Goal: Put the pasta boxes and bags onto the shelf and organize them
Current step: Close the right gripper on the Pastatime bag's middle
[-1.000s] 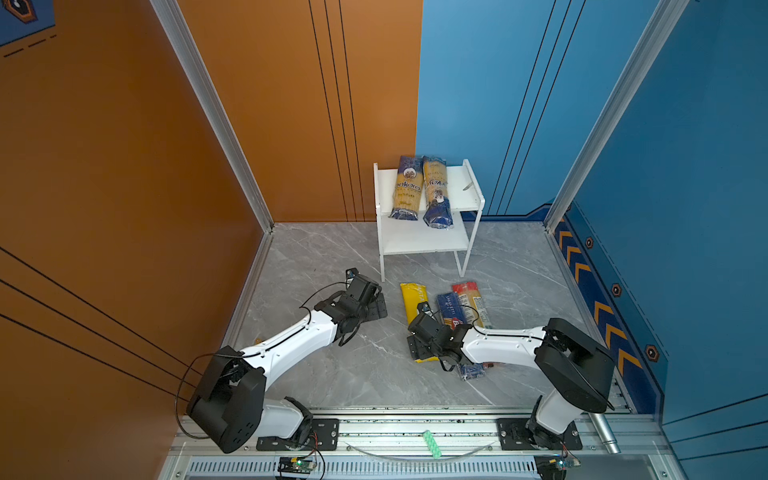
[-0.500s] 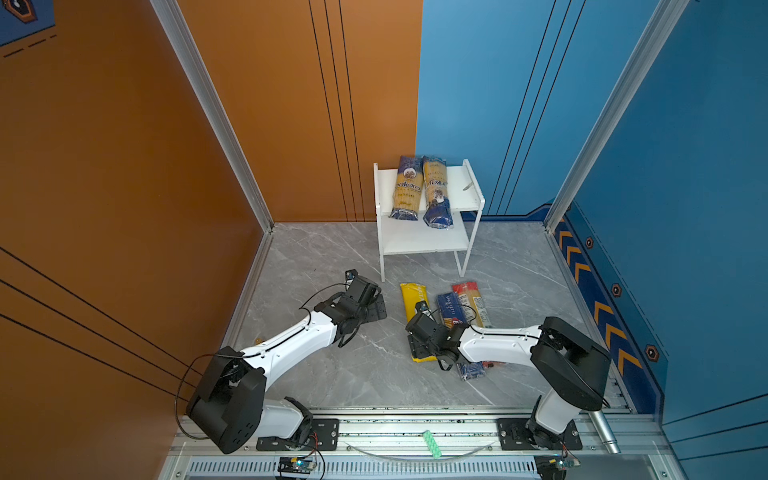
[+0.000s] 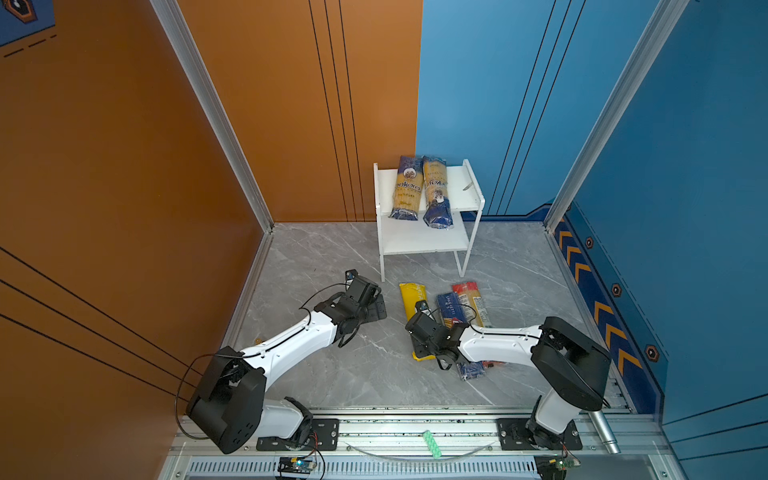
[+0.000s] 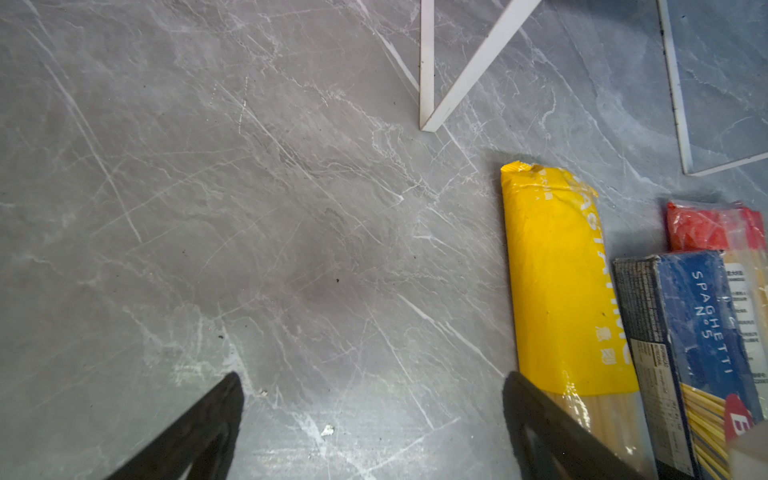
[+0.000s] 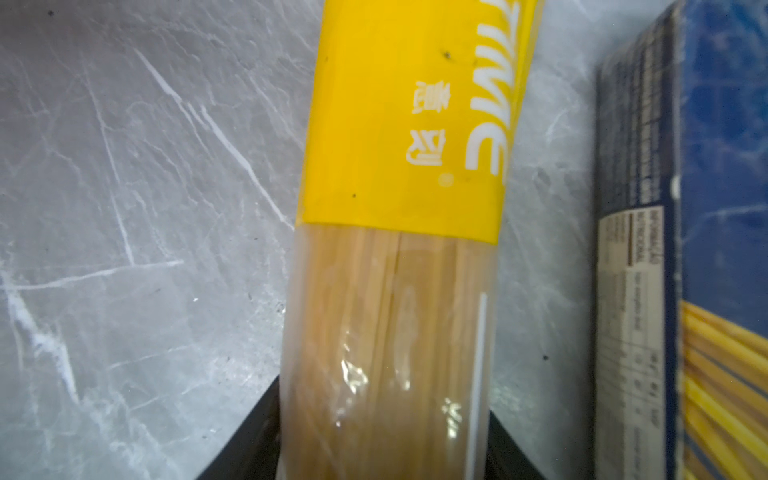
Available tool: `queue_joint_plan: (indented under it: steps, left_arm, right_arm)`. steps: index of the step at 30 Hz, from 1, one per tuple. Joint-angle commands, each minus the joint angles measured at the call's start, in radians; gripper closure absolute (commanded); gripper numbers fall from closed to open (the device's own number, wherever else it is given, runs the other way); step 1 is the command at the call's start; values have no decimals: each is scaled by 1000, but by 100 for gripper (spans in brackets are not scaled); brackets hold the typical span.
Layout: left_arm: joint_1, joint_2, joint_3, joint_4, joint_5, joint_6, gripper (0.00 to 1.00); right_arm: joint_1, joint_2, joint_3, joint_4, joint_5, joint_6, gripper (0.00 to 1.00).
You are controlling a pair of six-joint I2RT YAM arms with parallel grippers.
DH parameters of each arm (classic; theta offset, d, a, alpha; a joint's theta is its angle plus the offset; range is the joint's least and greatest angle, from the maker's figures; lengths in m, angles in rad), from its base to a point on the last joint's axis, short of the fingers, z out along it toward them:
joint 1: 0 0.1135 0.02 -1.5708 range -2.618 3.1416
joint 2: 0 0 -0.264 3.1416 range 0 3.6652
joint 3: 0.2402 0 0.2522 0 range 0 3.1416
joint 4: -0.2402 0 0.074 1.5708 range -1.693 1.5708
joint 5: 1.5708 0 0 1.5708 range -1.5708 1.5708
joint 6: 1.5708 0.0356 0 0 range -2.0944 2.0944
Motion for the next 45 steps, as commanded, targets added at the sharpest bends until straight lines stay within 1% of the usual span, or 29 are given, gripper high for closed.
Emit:
queue_joint_plan:
  steps: [1, 14, 18, 23, 31, 33, 38, 45]
  left_arm:
    - [9, -17, -18, -1, 5, -8, 2]
    - [11, -10, -14, 5, 9, -7, 2]
    - [12, -9, -13, 6, 12, -5, 2]
    - [14, -11, -14, 6, 13, -5, 2]
    - [14, -20, -22, 5, 12, -5, 2]
    - [15, -24, -25, 5, 10, -5, 2]
    - [18, -30, -30, 5, 10, -7, 2]
    - [17, -28, -31, 5, 12, -8, 2]
  right_arm:
    - [-7, 23, -4, -68, -47, 2, 52]
    - [-28, -37, -14, -68, -45, -7, 63]
    - [-44, -63, -18, -68, -64, -15, 65]
    - [-63, -85, -20, -70, -86, -24, 72]
    - [-83, -92, -18, -74, -119, -37, 92]
    - [-82, -92, -18, -74, -122, -39, 95]
    - [-85, -104, -16, -74, -133, -45, 100]
    - [-96, -117, 2, -90, -171, -73, 100]
